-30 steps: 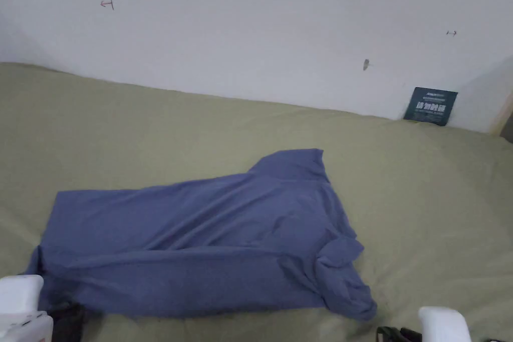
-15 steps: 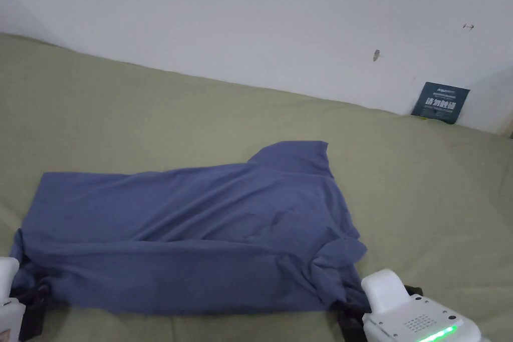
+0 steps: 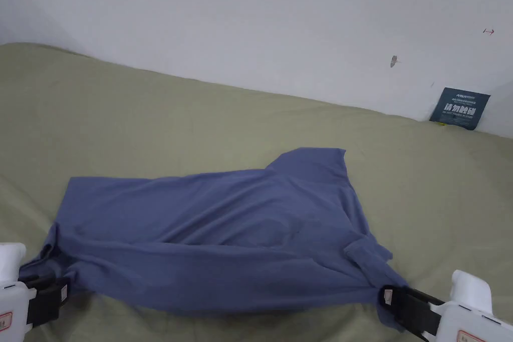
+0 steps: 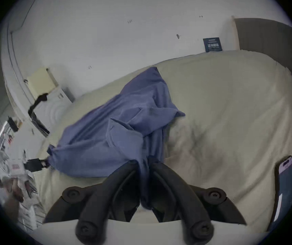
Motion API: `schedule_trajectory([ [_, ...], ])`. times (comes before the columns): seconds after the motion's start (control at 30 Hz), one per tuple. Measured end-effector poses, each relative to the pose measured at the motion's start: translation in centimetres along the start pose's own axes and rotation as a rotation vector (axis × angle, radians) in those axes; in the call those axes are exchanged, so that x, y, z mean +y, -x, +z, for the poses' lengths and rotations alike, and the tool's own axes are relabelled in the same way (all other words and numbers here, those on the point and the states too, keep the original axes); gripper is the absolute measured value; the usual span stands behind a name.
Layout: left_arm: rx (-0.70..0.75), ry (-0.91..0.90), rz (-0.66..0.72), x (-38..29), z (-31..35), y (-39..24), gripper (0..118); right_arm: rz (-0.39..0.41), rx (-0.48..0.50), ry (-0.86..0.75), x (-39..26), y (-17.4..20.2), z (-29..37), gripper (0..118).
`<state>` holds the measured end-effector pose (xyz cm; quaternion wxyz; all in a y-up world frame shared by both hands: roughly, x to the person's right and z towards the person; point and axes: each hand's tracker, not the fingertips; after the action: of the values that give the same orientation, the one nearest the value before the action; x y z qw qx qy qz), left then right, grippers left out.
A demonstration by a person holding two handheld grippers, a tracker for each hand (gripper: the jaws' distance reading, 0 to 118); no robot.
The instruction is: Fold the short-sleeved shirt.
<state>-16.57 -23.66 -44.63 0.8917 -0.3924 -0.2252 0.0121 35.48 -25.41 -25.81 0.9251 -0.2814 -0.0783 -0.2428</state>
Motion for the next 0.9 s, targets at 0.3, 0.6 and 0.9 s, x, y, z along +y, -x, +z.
schedule_trajectory([
  [0.3,-0.057,0.005,-0.095,-0.6,5.9,-0.1,13,0.007,-0.045,0.056,-0.2,2.2,5.7,9],
  [0.6,-0.103,0.131,-0.082,-5.6,10.7,1.3,13,-0.173,-0.080,0.180,-4.9,1.6,12.4,9],
  [0.9,-0.107,0.246,-0.091,-10.4,13.7,1.8,13,-0.278,-0.114,0.255,-8.7,0.3,16.8,10],
])
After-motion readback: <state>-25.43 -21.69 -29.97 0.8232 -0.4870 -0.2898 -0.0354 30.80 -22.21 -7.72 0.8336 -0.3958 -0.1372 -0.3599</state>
